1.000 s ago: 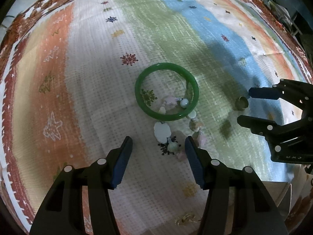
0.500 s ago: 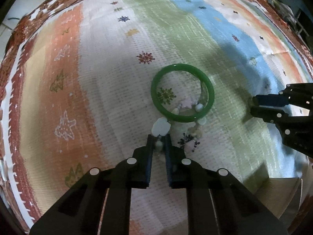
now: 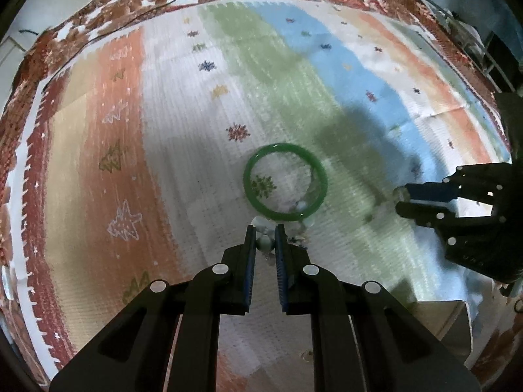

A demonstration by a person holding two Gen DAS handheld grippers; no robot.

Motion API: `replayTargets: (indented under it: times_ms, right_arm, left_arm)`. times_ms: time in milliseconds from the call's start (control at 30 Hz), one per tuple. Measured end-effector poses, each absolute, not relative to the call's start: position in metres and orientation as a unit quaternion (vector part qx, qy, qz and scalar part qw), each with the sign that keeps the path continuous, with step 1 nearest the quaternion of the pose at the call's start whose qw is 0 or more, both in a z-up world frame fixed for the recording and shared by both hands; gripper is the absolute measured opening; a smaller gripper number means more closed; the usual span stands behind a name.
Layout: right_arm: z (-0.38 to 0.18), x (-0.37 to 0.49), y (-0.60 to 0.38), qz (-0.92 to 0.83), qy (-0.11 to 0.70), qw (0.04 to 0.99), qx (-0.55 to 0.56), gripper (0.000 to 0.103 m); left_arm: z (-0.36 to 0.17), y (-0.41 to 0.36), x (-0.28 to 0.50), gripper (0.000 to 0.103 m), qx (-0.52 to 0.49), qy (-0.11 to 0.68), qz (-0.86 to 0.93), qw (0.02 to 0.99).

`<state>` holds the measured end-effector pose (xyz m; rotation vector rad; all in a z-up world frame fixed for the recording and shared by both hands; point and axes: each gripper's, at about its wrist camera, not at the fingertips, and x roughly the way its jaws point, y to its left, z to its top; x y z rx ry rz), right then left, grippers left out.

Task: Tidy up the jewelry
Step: 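Grasp a white charm with the left tool while the right grasps a small gold ring, then lift both held pieces and carry them toward the silver tin box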

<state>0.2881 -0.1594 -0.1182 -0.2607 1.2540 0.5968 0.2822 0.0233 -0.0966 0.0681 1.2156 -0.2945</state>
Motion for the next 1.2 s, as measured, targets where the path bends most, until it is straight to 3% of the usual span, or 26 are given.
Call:
replayTargets:
  times_ms: [1200]
  right_arm:
    - [-0.027, 0.215, -0.17, 0.284, 0.485, 0.822, -0.089, 0.022]
  left_arm:
    - [-0.022, 0.009, 0.212, 0.011, -0.008, 0.497, -0.155, 0.854]
